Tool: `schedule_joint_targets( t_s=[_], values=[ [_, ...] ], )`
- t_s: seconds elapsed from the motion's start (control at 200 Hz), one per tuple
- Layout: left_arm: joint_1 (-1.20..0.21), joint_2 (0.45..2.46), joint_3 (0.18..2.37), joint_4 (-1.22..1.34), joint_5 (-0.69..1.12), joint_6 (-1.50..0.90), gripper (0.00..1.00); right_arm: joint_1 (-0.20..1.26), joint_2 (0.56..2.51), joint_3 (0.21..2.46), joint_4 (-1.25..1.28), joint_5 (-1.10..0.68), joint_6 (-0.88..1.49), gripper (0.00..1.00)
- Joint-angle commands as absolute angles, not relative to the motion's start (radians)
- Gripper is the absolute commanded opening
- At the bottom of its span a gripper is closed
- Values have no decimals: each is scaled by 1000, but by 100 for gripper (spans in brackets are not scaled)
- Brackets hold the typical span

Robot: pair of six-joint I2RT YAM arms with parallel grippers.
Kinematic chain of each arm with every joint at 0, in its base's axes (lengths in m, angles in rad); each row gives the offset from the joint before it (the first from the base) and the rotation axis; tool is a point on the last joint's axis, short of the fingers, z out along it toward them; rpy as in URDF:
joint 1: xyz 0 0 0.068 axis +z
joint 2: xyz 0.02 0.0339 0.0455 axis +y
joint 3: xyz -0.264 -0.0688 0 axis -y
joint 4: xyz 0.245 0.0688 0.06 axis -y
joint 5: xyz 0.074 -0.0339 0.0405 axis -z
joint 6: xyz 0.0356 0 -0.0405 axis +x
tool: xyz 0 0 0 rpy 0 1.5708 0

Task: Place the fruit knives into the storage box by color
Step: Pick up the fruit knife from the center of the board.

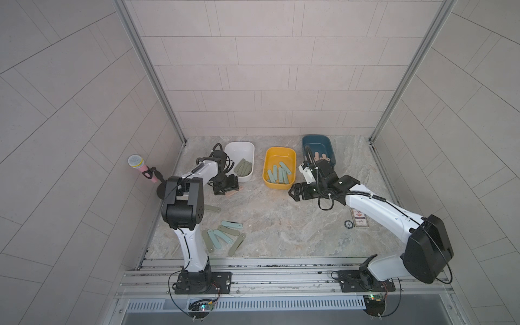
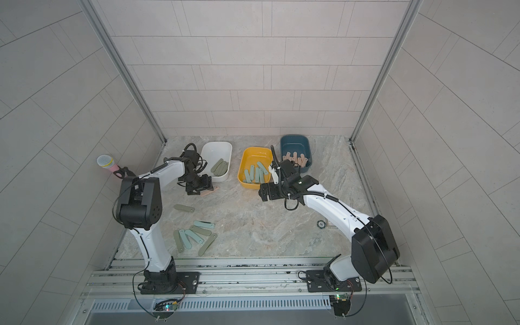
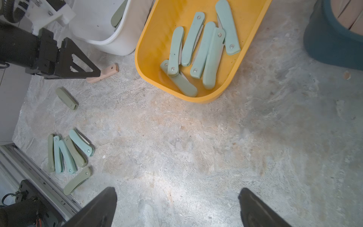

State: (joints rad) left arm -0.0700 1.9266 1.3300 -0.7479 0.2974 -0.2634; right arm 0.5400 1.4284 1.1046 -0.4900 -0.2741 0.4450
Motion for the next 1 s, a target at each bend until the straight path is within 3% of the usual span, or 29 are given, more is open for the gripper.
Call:
schedule_joint_targets(
  t_s=[0.0,0.185,0.32,0.47,0.751,0.836,0.996],
  values=[
    [-84,1881,1273,-775,305,-268,73,536,1392,1087,-501,-274,447,100],
    [-135,1847,1230,-790,270,-274,70,533,1373,1076,-502,-270,447,100],
    [-144,1865,1269,-838,145,-273,67,532,1363,1075,-503,-272,448,100],
    [-144,1909,1332,-868,15,-276,71,531,1347,1061,-502,-268,449,100],
    [-185,2036,1417,-876,39,-281,71,518,1328,1055,-511,-264,447,100],
    [-195,2053,1431,-879,44,-279,65,513,1324,1055,-511,-258,451,100],
    [-202,2036,1414,-900,42,-275,38,501,1319,1056,-519,-254,446,100]
  ],
)
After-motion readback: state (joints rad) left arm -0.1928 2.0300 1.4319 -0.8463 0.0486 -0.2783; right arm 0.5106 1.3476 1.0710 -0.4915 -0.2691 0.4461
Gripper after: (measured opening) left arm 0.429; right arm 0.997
